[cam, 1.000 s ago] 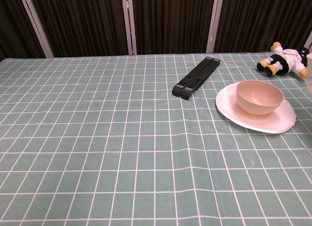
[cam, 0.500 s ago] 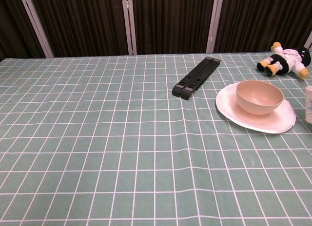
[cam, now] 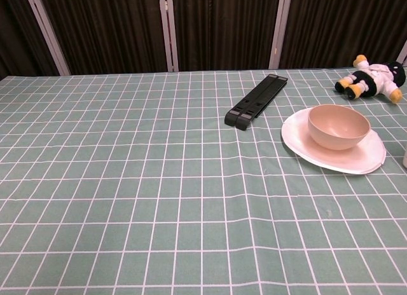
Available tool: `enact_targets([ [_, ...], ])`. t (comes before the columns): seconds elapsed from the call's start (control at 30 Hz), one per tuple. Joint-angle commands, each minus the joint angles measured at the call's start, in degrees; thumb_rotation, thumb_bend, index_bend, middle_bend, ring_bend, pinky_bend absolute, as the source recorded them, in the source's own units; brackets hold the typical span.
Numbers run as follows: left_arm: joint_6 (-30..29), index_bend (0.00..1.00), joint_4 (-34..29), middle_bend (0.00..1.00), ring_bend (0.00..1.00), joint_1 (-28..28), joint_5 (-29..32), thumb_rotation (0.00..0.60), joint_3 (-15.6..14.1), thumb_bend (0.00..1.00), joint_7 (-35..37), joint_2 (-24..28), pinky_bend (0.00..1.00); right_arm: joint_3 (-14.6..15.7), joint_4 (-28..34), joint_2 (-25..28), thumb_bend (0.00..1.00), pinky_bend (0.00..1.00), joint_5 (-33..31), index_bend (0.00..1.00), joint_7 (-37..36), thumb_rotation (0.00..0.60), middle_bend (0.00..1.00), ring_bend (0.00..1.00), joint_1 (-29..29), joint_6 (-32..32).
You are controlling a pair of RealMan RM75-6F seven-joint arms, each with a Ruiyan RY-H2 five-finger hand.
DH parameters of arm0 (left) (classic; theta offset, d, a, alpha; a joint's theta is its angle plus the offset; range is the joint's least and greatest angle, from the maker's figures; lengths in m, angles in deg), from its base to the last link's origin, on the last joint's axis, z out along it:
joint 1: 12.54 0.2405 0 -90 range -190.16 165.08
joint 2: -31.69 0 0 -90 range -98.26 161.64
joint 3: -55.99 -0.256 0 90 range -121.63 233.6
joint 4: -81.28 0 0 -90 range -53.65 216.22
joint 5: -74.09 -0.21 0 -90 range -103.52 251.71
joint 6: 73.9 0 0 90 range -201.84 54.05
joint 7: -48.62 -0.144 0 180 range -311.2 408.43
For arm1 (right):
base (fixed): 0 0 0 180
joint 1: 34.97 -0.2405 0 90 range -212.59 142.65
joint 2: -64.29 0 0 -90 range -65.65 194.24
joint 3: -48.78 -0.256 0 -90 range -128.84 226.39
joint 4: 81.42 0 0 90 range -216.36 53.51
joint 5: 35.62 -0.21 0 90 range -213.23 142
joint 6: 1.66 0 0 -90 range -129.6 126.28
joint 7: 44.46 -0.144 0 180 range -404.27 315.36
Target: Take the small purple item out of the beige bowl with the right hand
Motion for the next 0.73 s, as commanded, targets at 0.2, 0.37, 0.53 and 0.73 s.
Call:
enact_targets([
  [0.2, 0.0, 0.0, 0.0, 0.0, 0.0, 0.0, 0.1, 0.6, 0.0, 0.0, 0.0, 0.0, 0.0, 1.0, 3.0, 2.5, 0.26, 0.0, 1.0, 0.12, 1.1, 0.6, 0.0, 0.0, 1.0, -0.2],
  [0.37, -0.1, 0.0, 0.2, 0.0, 0.0, 0.1, 0.3, 0.6, 0.1, 0.0, 0.4, 0.1, 0.0, 2.1, 7.4, 6.3, 0.2, 0.0, 4.9, 0.02, 2.4, 0.6, 0.0, 0.0, 2.2, 3.0],
  [0.53, 0.4, 0.0, 0.8, 0.0, 0.0, 0.0, 0.8, 0.6, 0.2, 0.0, 0.6, 0.0, 0.0, 4.7, 9.9, 9.9, 0.16, 0.0, 11.1, 0.0, 4.6, 0.6, 0.0, 0.0, 3.8, 7.1],
  [0.73, 0.9, 0.0, 1.4, 0.0, 0.0, 0.0, 1.6, 0.6, 0.2, 0.0, 0.4, -0.3, 0.0, 7.1, 10.7, 12.0, 0.14, 0.0, 16.1, 0.0, 4.0, 0.6, 0.0, 0.0, 5.4, 10.0],
])
